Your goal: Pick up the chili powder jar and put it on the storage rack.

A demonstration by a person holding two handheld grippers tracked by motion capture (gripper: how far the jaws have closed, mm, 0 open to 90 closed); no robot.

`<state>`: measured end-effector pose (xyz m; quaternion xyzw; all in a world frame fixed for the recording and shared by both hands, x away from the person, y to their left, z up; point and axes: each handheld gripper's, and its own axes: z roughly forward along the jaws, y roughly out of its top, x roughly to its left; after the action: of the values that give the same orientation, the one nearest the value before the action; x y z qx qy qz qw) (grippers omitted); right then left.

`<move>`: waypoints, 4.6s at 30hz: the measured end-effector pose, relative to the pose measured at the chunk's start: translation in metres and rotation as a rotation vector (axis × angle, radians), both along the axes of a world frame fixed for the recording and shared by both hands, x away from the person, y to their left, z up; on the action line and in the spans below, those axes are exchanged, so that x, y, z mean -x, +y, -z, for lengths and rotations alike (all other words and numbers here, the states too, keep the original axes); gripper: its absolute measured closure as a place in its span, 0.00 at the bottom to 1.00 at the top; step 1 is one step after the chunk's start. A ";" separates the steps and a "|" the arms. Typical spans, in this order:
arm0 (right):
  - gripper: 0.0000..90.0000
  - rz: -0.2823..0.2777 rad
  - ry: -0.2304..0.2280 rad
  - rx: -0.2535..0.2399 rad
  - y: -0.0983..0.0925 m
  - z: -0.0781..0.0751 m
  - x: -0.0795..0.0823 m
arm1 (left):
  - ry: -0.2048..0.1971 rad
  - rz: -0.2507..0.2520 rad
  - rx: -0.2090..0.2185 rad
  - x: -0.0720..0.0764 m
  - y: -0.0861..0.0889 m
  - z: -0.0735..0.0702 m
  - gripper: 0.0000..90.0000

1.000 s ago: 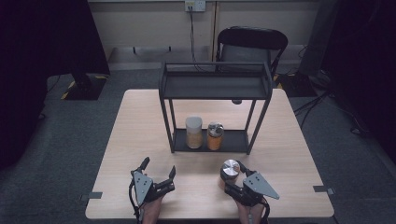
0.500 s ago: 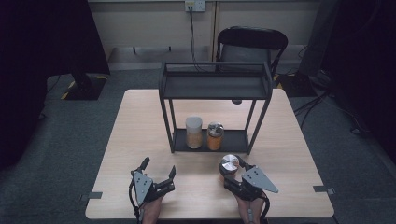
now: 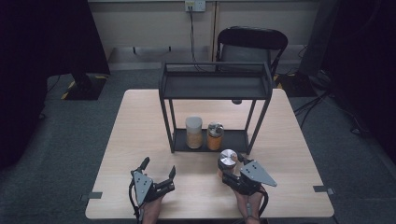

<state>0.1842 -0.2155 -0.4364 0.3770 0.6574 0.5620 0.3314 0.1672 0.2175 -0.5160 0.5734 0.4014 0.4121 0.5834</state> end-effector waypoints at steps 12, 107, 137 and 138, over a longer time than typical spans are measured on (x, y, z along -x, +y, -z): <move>0.39 0.004 0.000 0.007 -0.002 -0.007 -0.009 | -0.002 0.001 -0.001 0.000 0.000 0.000 0.02; 0.39 0.222 0.013 0.024 0.025 -0.010 -0.087 | -0.001 0.001 0.000 0.000 0.000 0.000 0.02; 0.39 0.297 0.007 0.050 0.046 -0.001 -0.089 | -0.001 0.001 0.004 0.000 0.000 0.000 0.02; 0.39 0.300 0.006 0.049 0.046 -0.001 -0.089 | -0.001 0.001 0.005 0.000 0.000 0.001 0.02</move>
<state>0.2733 -0.1691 -0.4355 0.4646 0.6084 0.4885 0.4188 0.1668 0.2176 -0.5165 0.5717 0.4019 0.4112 0.5853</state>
